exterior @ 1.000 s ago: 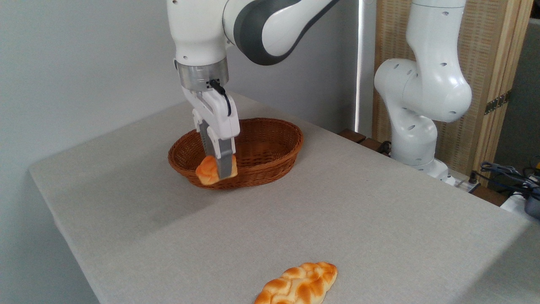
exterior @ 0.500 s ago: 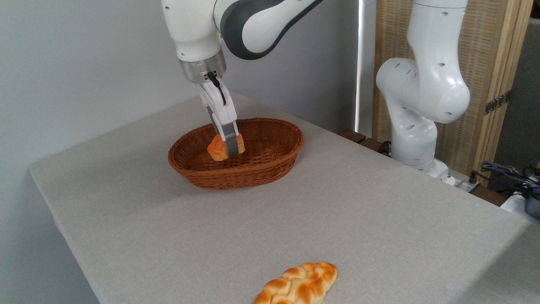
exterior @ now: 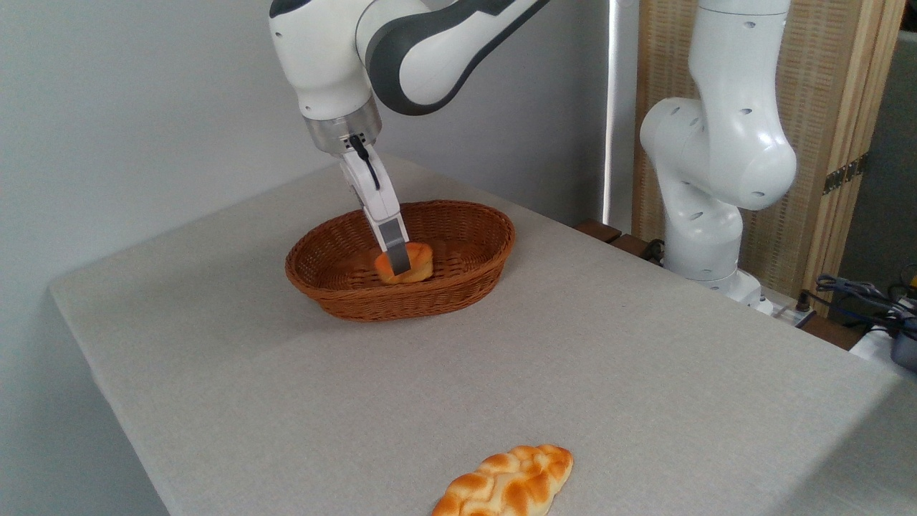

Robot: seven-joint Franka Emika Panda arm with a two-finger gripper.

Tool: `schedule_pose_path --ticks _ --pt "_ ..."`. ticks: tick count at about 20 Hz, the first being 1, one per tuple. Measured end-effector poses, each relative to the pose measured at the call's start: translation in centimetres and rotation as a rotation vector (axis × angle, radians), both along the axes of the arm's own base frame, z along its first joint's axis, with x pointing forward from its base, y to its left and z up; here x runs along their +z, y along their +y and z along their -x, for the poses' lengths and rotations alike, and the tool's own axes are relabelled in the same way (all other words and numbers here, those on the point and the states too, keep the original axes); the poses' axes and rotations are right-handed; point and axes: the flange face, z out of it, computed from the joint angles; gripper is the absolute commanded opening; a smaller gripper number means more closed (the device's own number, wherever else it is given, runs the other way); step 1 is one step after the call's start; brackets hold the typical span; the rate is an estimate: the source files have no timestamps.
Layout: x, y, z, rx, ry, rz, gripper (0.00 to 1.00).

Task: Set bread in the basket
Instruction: 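Lower the roll into the basket, then open the gripper to release the roll and raise it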

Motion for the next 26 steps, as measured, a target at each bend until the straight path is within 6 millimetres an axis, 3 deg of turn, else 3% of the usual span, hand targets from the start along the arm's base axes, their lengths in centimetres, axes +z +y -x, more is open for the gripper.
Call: schedule_pose_path --ticks 5,9,12,16,22,26 --pt "0.3 0.0 -0.1 0.001 -0.007 0.003 1.0" --pt "2.8 0.8 -1.4 0.024 -0.056 0.023 1.0" --pt "4.9 3.4 -3.0 0.062 -0.108 0.013 1.0" --pt "8.3 8.5 -5.5 0.148 -0.182 0.007 1.0" --pt "9.8 15.2 -7.2 0.265 -0.233 -0.081 1.0" --pt "11.3 16.6 -7.6 0.37 -0.254 -0.079 1.0"
